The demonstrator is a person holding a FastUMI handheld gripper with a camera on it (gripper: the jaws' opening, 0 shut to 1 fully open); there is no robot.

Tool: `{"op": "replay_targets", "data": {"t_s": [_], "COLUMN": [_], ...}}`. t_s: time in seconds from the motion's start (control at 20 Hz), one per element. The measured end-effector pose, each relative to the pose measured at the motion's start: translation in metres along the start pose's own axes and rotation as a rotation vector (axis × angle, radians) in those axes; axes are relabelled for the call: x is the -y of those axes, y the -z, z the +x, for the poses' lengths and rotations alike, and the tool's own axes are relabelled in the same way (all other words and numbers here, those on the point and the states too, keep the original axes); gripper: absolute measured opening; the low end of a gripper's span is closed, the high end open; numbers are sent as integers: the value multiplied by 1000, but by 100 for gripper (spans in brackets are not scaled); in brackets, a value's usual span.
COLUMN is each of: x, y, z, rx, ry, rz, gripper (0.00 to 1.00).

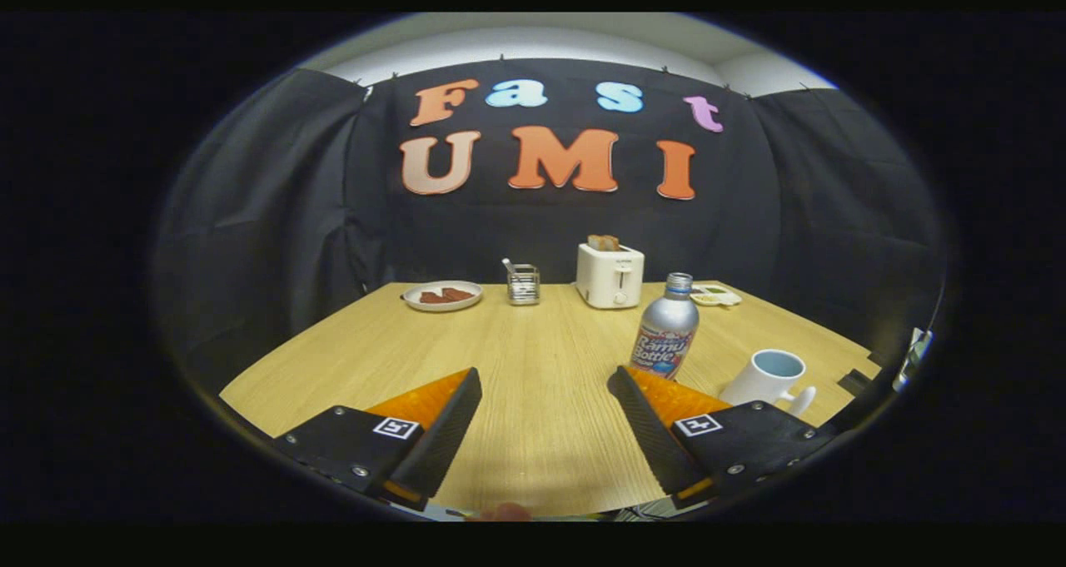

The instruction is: Take the bottle from table, then pour the juice into the cup, finally place the bottle on the coaster

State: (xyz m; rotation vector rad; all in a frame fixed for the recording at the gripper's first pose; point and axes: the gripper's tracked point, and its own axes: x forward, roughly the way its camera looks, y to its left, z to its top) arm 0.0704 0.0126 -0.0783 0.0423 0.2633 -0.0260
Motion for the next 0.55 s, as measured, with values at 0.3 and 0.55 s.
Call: {"op": "replay_targets", "data": {"t_s": [0.3,0.55], "x": [-40,-56], "y": [-21,-27], "z": [-59,-64], "rx": [89,120], "ry": [-104,-169], "rz": [-42,-82], "gripper": [97,97]}}
